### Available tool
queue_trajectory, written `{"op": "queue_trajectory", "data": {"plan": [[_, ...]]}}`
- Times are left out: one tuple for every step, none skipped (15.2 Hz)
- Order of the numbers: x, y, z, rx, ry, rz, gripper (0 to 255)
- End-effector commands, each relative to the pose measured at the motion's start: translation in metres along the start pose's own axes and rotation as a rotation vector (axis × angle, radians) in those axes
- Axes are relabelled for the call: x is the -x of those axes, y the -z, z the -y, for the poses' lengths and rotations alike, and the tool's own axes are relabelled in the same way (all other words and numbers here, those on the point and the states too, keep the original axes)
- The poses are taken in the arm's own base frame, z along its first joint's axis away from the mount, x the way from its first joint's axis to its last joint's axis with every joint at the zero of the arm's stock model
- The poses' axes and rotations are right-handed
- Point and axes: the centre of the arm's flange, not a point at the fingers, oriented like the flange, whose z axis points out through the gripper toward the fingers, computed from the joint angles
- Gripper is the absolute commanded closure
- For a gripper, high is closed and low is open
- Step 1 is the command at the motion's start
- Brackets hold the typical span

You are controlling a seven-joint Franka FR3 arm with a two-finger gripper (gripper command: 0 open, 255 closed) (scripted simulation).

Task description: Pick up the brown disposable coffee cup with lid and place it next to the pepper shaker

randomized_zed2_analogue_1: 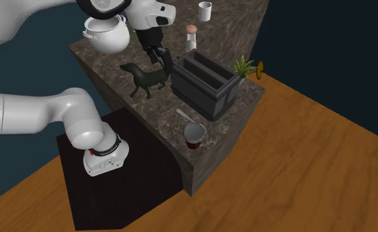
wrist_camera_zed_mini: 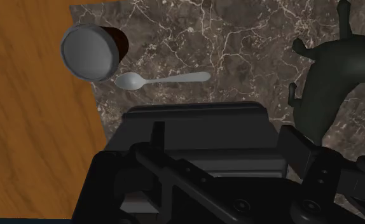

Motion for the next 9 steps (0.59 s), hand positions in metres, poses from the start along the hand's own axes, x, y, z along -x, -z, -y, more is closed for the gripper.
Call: {"op": "queue_trajectory", "data": {"plan": [[0.000, 0.000, 0.000, 0.000, 0.000, 0.000, 0], [-0.001, -0.010, -0.009, 0.000, 0.013, 0.004, 0], [-0.001, -0.020, -0.017, 0.000, 0.026, 0.008, 0], [-0.002, -0.030, -0.026, 0.000, 0.038, 0.013, 0], [-0.003, -0.040, -0.034, 0.000, 0.051, 0.017, 0], [-0.004, -0.050, -0.043, 0.000, 0.064, 0.021, 0], [-0.005, -0.060, -0.051, 0.000, 0.077, 0.025, 0], [-0.006, -0.070, -0.060, 0.000, 0.090, 0.029, 0], [-0.007, -0.080, -0.069, 0.000, 0.103, 0.033, 0]]}}
